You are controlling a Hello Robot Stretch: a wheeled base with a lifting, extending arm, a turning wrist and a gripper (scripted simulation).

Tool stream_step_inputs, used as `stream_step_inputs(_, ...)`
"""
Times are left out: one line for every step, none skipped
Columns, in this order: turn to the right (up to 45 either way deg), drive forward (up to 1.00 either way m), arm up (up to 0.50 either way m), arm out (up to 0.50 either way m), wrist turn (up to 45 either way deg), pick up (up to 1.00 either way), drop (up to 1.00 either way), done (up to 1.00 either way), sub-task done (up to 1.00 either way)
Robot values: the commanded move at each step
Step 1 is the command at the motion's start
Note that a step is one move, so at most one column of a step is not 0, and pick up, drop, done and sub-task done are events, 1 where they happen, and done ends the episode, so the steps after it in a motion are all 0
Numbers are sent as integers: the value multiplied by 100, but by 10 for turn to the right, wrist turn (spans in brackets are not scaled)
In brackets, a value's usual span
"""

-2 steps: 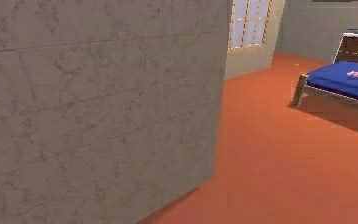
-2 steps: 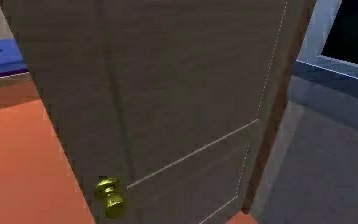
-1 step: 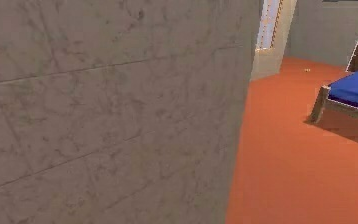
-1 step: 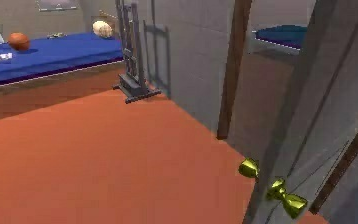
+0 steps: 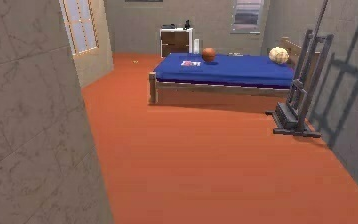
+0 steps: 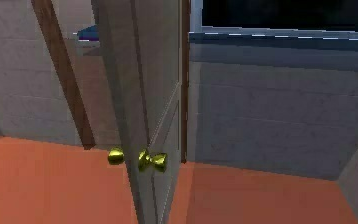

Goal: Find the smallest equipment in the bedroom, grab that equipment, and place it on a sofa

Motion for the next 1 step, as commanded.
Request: stream_step_inputs(30, 0, 0, 0, 0, 0, 0, 0, 0)
